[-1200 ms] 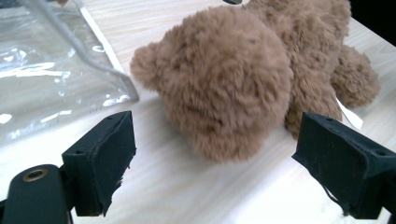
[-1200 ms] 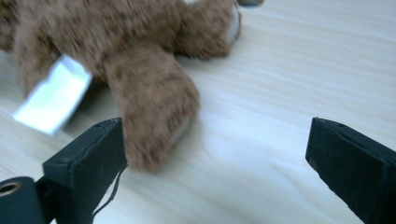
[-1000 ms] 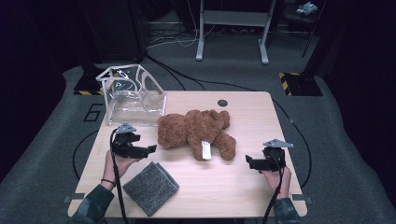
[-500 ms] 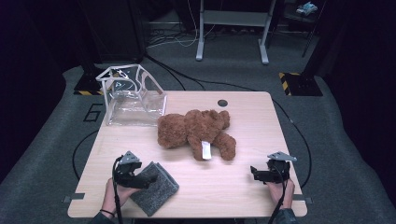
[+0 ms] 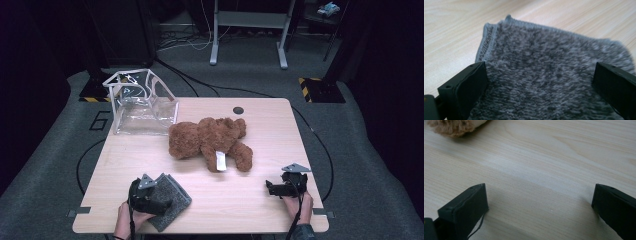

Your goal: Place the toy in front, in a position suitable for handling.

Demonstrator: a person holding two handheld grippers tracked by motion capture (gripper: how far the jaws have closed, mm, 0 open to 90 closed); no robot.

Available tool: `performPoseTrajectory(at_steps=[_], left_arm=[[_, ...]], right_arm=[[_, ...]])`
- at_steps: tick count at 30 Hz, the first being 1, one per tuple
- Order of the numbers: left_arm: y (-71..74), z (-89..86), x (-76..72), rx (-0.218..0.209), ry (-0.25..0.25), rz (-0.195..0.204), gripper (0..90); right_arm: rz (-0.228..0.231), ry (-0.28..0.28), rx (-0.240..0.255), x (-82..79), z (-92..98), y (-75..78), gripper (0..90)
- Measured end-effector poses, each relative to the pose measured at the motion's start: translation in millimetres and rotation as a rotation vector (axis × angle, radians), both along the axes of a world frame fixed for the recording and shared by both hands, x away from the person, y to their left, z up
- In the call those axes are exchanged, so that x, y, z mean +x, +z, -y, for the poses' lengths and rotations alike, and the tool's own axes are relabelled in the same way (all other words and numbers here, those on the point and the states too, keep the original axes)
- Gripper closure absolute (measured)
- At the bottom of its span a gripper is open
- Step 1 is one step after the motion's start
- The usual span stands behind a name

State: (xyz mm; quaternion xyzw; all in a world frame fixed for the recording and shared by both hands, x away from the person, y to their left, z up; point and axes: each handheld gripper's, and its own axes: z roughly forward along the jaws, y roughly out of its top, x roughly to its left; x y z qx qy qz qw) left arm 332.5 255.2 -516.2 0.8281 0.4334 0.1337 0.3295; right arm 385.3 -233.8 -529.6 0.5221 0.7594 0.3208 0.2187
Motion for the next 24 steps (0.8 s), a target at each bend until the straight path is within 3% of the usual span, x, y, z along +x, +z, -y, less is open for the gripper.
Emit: performPoseTrajectory(at_steps=[1,4,7,14,18,20,22,24], left_arm=[[-1.5,0.6,-0.4,0.002,0.003,0.003,1.3],[-4.9,5.5,-3.7,0.066,0.004,0.041,3.8],[-5.5,5.8,-5.8,0.069,0.01,0.057,7.2],[-4.3,2.0,-12.7,0.037,0.027,0.087,25.1],[-3.8,-2.0,-14.8,0.022,0.042,0.109,44.8],[-3.9,-2.5,-15.3,0.017,0.043,0.117,48.0],[-3.4,-4.1,-15.8,0.004,0.049,0.126,58.6],[-3.3,-4.3,-15.6,0.001,0.051,0.131,61.0]], right_arm=[[0.0,-0.002,0.001,0.1,0.0,0.0,0.0],[0.005,-0.001,-0.007,0.3,1.1,-0.3,0.0],[0.001,-0.012,-0.004,0.2,1.2,-0.2,0.0],[0.0,-0.026,0.0,-0.2,1.3,-0.1,0.1],[0.003,-0.026,-0.002,0.2,1.5,-0.2,0.1],[0.003,-0.028,0.002,0.2,1.2,-0.2,0.1],[0.003,-0.026,-0.004,0.3,1.7,-0.2,0.1],[0.003,-0.026,-0.005,0.3,1.7,-0.2,0.1]])
